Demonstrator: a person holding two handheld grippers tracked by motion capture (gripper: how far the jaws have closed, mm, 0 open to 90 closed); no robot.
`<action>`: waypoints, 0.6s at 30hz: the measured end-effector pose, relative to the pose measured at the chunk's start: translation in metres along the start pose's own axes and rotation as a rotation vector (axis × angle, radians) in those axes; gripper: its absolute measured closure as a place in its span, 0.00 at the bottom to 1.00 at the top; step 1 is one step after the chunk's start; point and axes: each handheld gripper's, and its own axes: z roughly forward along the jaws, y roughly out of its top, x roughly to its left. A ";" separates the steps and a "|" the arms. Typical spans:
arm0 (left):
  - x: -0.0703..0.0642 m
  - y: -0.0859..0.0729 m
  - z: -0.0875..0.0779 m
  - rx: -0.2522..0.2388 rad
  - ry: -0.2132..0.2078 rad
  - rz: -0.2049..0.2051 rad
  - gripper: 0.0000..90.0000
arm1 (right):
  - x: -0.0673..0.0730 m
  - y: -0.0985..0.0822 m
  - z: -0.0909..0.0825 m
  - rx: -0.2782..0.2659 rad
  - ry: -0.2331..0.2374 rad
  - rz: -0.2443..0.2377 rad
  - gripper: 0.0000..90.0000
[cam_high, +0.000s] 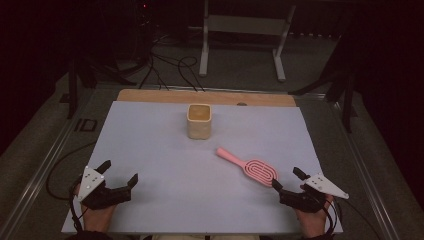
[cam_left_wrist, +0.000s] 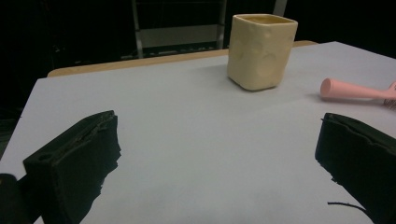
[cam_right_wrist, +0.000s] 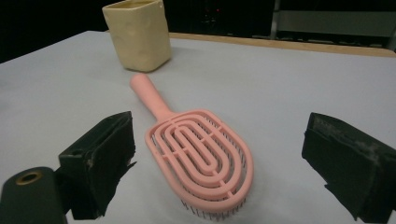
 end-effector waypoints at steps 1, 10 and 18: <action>0.000 0.000 0.000 0.000 -0.001 0.000 0.00 | 0.000 0.000 0.000 0.000 -0.001 0.002 0.10; 0.000 0.000 0.001 0.002 -0.003 0.004 0.01 | 0.000 -0.001 0.002 0.002 0.004 -0.001 0.10; -0.001 0.000 0.001 0.002 -0.003 0.007 0.01 | 0.001 -0.001 0.002 0.009 0.004 0.000 0.10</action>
